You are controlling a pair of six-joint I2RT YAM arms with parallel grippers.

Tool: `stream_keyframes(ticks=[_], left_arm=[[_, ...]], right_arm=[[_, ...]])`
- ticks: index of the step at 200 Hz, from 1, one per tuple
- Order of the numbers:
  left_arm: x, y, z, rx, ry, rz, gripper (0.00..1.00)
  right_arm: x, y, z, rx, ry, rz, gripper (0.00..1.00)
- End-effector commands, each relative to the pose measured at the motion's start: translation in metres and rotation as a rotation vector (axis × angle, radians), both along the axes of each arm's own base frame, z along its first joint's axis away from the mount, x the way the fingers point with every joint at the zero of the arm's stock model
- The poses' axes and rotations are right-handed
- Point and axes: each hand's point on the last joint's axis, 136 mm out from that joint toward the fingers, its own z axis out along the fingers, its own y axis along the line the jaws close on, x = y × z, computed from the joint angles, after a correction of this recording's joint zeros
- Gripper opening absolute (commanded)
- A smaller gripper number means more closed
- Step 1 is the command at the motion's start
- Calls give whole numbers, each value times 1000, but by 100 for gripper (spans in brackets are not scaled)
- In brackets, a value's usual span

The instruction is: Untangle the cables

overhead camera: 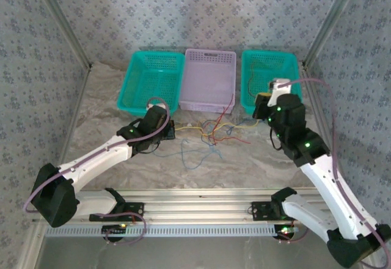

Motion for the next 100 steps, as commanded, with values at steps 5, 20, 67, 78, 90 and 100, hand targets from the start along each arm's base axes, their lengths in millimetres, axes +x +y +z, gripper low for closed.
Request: stream_keyframes(ticks=[5, 20, 67, 78, 90, 100], left_arm=[[-1, 10, -3, 59, -9, 10, 0], [-2, 14, -3, 81, -11, 15, 0], [1, 27, -2, 162, -15, 34, 0], [2, 28, -3, 167, -15, 36, 0], [2, 29, -3, 168, -12, 40, 0], [2, 31, -3, 169, -13, 43, 0]], right_arm=[[-7, -14, 29, 125, -10, -18, 0], [-7, -28, 45, 151, -44, -65, 0], [-16, -72, 88, 235, -156, -240, 0], [-19, -79, 96, 245, -184, -267, 0], [-22, -86, 104, 254, -211, -297, 0], [-24, -89, 110, 260, -230, -309, 0]])
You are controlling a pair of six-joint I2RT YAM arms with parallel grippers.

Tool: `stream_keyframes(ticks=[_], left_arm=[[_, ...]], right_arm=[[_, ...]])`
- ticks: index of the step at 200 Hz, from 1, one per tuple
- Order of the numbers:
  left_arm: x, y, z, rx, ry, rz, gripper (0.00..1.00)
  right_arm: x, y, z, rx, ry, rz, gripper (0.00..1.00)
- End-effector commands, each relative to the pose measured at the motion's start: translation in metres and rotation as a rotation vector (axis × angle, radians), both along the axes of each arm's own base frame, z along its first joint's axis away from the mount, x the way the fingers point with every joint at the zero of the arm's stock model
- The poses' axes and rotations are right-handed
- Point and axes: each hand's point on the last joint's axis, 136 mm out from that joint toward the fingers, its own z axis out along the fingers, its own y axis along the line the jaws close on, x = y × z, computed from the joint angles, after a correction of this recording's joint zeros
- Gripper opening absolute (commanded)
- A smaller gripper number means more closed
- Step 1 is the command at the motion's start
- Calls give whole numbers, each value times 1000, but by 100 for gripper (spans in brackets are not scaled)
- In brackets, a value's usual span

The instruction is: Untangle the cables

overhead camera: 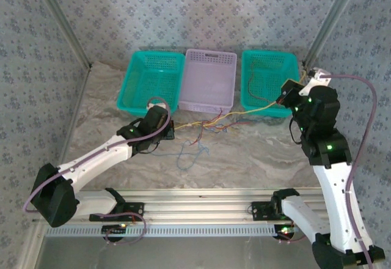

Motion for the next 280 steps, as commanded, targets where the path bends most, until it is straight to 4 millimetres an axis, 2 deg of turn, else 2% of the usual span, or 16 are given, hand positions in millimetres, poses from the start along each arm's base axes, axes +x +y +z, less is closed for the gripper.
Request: stream_keyframes(ticks=[1, 20, 36, 85, 88, 125, 145, 179, 206, 224, 238, 280], left_arm=[[0, 23, -6, 108, 10, 42, 0], [0, 23, -9, 102, 16, 40, 0], [0, 22, -10, 99, 20, 40, 0], [1, 13, 2, 38, 1, 20, 0], [1, 13, 3, 34, -2, 19, 0], [2, 6, 14, -6, -16, 4, 0], [3, 2, 17, -28, -17, 2, 0], [4, -4, 21, -63, -14, -6, 0], [5, -8, 23, -77, -13, -12, 0], [5, -8, 24, -77, -13, -11, 0], [5, -8, 23, -76, -11, -11, 0], [5, -8, 22, -73, -6, -10, 0]], right_arm=[[-14, -24, 43, 42, -128, -112, 0], [-16, -28, 48, 42, -146, -129, 0], [-13, -27, 43, 49, -130, -129, 0], [7, -4, 3, 91, -36, -17, 0], [12, -1, -12, 90, -2, -4, 0], [44, 45, -91, 159, 224, 201, 0], [50, 64, -115, 156, 254, 266, 0], [46, 101, -123, 71, 244, 389, 13], [37, 138, -130, 5, 250, 528, 33], [29, 162, -144, -31, 297, 612, 43], [23, 172, -158, -37, 354, 647, 53], [13, 186, -211, -51, 522, 646, 55]])
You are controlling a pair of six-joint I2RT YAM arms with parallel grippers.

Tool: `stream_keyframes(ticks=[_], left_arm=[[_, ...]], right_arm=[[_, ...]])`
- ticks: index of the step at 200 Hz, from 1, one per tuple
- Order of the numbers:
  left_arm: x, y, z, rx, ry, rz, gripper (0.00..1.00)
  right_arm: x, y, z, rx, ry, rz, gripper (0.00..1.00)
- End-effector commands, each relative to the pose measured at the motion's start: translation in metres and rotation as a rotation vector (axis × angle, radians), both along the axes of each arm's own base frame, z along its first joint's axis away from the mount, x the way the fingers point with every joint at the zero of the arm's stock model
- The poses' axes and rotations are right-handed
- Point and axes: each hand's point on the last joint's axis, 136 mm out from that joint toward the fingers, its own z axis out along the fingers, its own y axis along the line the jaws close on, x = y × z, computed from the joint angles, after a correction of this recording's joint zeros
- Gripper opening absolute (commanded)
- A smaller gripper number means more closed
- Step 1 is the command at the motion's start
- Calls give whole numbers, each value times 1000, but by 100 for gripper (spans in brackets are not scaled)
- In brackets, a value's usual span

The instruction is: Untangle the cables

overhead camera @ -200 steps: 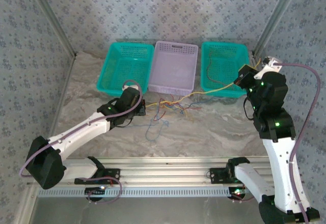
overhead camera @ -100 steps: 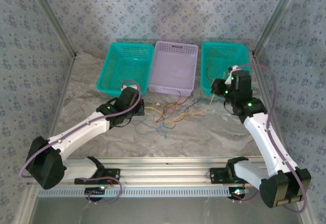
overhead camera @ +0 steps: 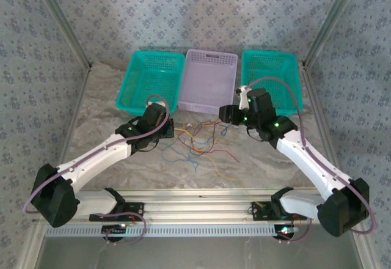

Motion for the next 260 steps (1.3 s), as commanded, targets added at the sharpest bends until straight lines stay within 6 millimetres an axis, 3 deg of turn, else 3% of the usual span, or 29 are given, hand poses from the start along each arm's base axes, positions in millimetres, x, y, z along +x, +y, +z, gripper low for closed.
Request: stream_keyframes(ticks=[1, 50, 84, 134, 166, 196, 221, 260], left_arm=[[4, -4, 17, -36, -25, 4, 0], [4, -3, 18, -29, -22, 9, 0], [4, -3, 15, -30, -16, 18, 0], [2, -7, 12, -34, -9, 11, 0], [1, -6, 11, -34, -9, 13, 0], [1, -7, 11, -36, -10, 15, 0], [1, -4, 8, -21, -11, 21, 0], [0, 6, 2, 31, -2, 40, 0]], right_arm=[[-8, 6, -26, -39, 80, 10, 55], [-35, 35, -99, -148, 247, 86, 51], [-53, 38, -144, -198, 357, 88, 48], [-51, 39, -171, -248, 396, 71, 42], [-46, 41, -179, -254, 405, 56, 36], [-43, 41, -176, -248, 398, 47, 15], [-42, 32, -162, -248, 363, 27, 0], [-44, 2, -121, -219, 324, 0, 0]])
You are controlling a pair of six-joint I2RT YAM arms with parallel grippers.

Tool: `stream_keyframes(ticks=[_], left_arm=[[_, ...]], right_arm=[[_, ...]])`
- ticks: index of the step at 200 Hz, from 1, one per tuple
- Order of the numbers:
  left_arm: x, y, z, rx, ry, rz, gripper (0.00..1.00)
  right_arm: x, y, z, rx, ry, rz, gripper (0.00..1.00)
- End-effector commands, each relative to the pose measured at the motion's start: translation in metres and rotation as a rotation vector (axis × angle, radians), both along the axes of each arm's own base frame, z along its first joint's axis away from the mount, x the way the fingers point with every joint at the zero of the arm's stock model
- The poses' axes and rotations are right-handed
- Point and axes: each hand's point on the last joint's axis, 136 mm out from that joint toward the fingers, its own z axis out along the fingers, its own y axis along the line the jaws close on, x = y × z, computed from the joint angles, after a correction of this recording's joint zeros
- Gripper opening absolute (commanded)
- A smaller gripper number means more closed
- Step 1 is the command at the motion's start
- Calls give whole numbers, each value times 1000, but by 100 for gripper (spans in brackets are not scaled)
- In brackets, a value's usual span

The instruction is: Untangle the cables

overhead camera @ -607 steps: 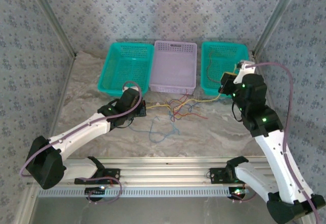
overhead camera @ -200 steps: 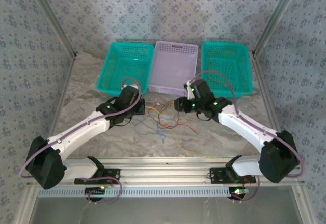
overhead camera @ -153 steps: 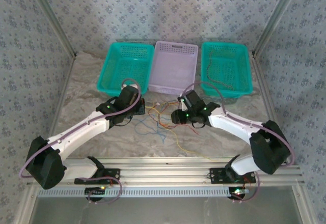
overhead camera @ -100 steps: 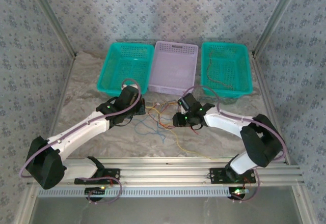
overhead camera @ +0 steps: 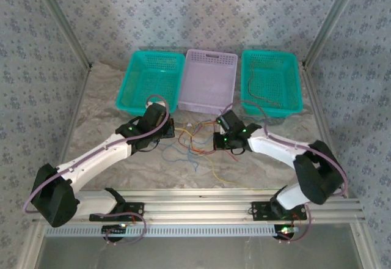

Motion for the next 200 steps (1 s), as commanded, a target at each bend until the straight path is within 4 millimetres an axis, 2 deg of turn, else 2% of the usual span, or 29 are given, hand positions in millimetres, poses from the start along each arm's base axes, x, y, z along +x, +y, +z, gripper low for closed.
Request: stream_keyframes(ticks=[1, 52, 121, 125, 127, 130, 157, 183, 197, 200], left_arm=[[0, 7, 0, 38, -5, 21, 0], [-1, 21, -3, 114, -4, 45, 0], [0, 28, -7, 164, 4, 61, 0], [1, 28, -7, 166, 4, 61, 0], [0, 28, -7, 168, 4, 61, 0], [0, 29, -8, 172, 3, 62, 0], [1, 29, -11, 178, 7, 67, 0], [3, 26, -14, 168, 13, 65, 0], [4, 25, -14, 165, 7, 62, 0], [5, 24, -14, 165, 6, 61, 0]], right_arm=[[-1, -22, 32, 4, -40, -24, 0], [4, -67, 106, 54, -146, -78, 0], [23, -112, 211, 131, -362, -200, 0], [23, -114, 212, 129, -364, -207, 0], [24, -115, 224, 139, -391, -209, 0], [25, -116, 232, 144, -407, -215, 0], [24, -120, 276, 217, -513, -258, 0], [23, -114, 306, 322, -572, -264, 0], [16, -109, 318, 368, -597, -238, 0], [15, -109, 328, 384, -629, -235, 0]])
